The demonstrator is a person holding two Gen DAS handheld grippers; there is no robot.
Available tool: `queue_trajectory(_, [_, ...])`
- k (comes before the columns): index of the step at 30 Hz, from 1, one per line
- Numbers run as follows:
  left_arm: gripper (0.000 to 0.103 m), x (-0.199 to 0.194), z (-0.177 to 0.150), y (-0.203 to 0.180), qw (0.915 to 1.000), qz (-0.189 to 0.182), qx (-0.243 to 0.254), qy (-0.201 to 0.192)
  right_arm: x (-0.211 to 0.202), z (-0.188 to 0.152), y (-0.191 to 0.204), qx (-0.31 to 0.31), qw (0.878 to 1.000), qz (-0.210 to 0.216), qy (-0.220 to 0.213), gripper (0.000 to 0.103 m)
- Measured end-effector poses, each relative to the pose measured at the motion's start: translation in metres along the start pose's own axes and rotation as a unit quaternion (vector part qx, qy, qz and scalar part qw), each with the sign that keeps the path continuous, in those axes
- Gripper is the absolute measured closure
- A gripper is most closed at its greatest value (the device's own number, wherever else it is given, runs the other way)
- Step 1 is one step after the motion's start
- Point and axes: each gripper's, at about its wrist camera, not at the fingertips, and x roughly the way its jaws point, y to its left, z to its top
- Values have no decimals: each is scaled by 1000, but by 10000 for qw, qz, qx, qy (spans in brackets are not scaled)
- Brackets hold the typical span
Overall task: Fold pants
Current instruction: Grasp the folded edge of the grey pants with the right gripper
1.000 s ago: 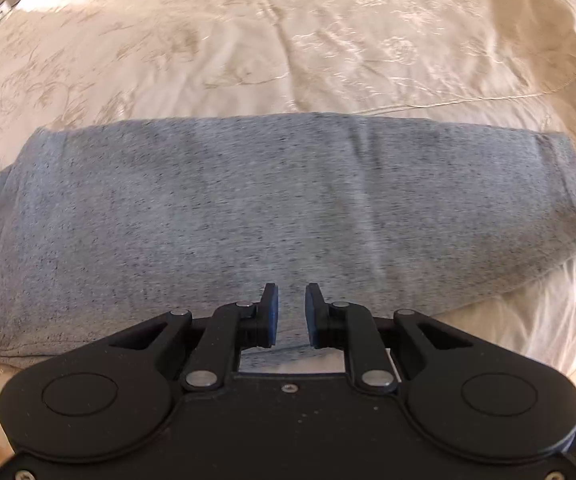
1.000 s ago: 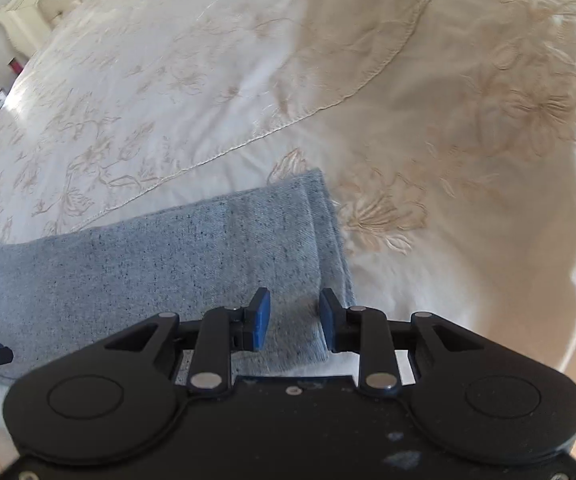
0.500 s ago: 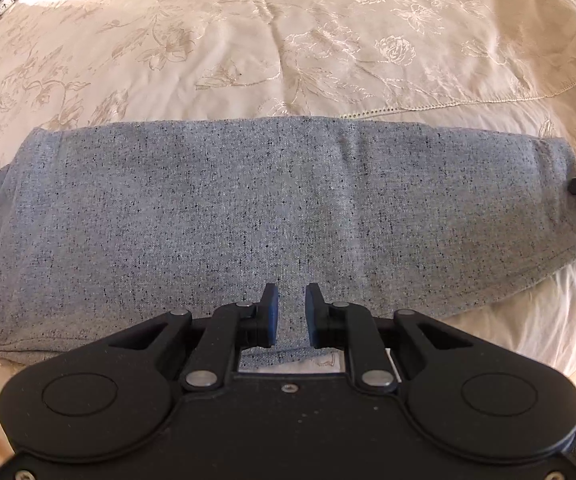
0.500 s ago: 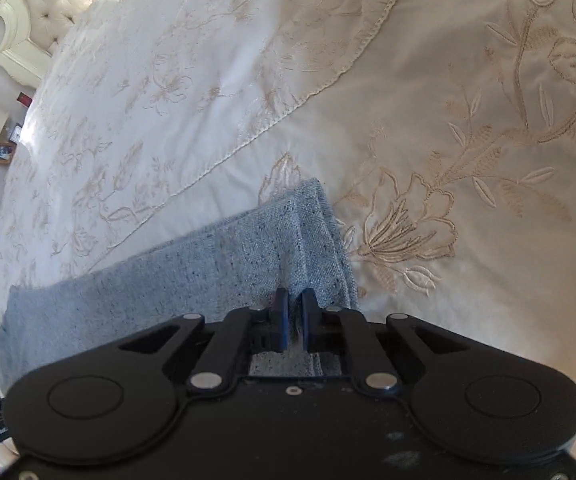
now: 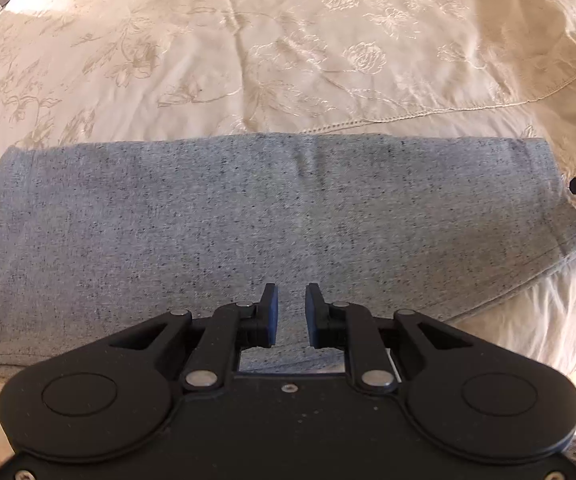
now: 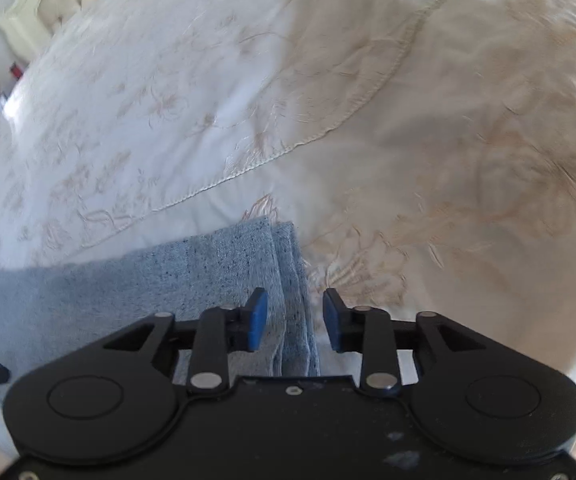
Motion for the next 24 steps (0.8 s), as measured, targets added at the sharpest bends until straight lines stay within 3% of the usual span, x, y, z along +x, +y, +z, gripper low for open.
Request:
queue_trajectory(5, [79, 20, 5, -14, 9999, -152, -21, 24, 0, -15, -19, 188, 9993, 145, 294, 68])
queue_trajectory(10, [79, 56, 4, -25, 9982, -104, 43, 585, 9, -18, -28, 548, 9958, 566, 472, 67])
queue_trajectory(19, [78, 56, 2, -21, 9981, -138, 68, 596, 28, -8, -40, 793, 9870, 1099, 868, 65])
queue_trajectory(24, [79, 54, 3, -22, 9983, -105, 117, 567, 46, 3, -28, 576, 9876, 1120, 938, 63])
